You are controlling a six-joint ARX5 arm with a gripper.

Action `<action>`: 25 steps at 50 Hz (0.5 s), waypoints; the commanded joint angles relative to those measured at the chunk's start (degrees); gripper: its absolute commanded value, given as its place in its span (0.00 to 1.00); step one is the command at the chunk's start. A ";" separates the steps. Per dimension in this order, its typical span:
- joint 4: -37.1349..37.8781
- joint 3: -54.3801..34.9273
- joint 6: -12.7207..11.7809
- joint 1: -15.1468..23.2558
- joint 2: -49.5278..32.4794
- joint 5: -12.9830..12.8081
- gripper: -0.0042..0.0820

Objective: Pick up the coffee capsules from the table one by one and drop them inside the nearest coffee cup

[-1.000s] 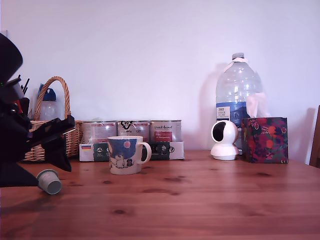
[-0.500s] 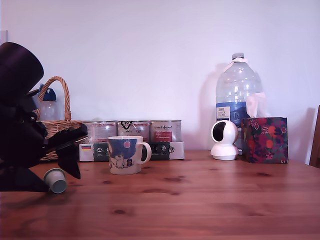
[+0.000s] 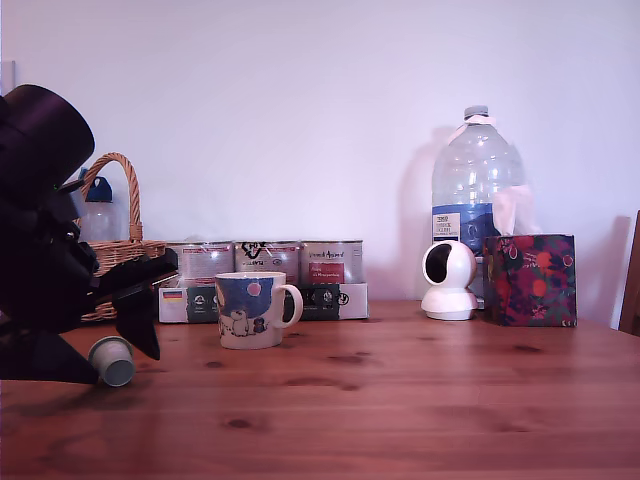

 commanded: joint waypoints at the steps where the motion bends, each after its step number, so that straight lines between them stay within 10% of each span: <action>1: -1.03 -0.17 1.03 0.33 0.92 0.15 0.48; 10: -1.27 -0.17 1.73 0.68 0.90 0.15 0.25; 25: -0.87 -0.17 4.74 0.83 0.90 0.15 0.23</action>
